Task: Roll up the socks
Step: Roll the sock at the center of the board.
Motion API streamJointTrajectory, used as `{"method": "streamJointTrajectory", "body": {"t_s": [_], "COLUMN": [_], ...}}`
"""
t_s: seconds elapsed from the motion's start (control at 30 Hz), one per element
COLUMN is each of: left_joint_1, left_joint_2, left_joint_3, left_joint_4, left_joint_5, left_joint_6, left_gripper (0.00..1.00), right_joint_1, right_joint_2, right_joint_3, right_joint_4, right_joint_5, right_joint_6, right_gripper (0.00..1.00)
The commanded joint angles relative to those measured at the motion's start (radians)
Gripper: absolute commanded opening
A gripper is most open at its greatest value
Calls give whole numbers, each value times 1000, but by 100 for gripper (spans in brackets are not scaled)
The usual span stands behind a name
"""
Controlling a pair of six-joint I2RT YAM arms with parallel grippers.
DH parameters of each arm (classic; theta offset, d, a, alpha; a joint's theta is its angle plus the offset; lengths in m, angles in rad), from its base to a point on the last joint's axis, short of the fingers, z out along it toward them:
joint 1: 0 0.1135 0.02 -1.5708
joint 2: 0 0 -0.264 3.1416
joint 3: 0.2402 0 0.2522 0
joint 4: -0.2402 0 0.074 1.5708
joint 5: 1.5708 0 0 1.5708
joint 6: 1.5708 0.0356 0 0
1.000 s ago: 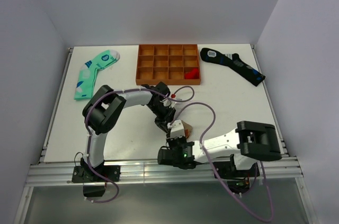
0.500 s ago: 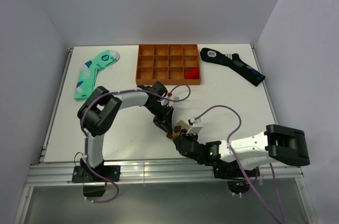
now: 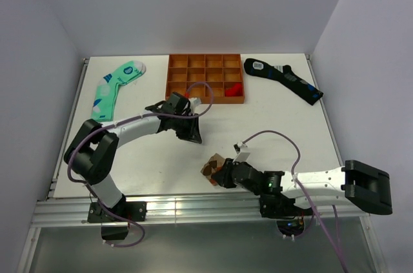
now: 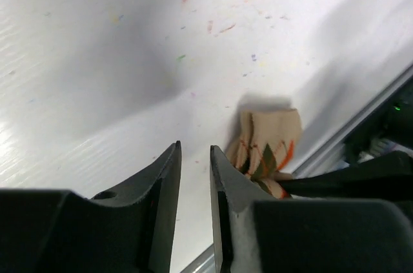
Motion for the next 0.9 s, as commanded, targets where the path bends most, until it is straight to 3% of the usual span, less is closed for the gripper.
{"method": "streamJointTrajectory", "body": {"t_s": [0.0,0.2,0.5,0.87], "left_joint_1": [-17,-161,-250,-351], "left_joint_2": [-75,-179,-373,-388], "left_joint_3": [-50,-146,-435,-510], "left_joint_4": [67,129,480,577], "left_joint_5": [-108,-284,-417,-562], "left_joint_6": [-28,-7,-123,-99], "left_gripper": [29,29,33,36], "right_joint_1": [-2,-52,-344,-436], "right_joint_2": [49,118,186,385], "right_joint_3": [12,50,47,101], "right_joint_4": [-177,-206,-200,-148], "right_joint_5": [-118,-213,-515,-700], "right_joint_6": [11,19,-110,-103], "right_gripper": [14,14,14,11]}}
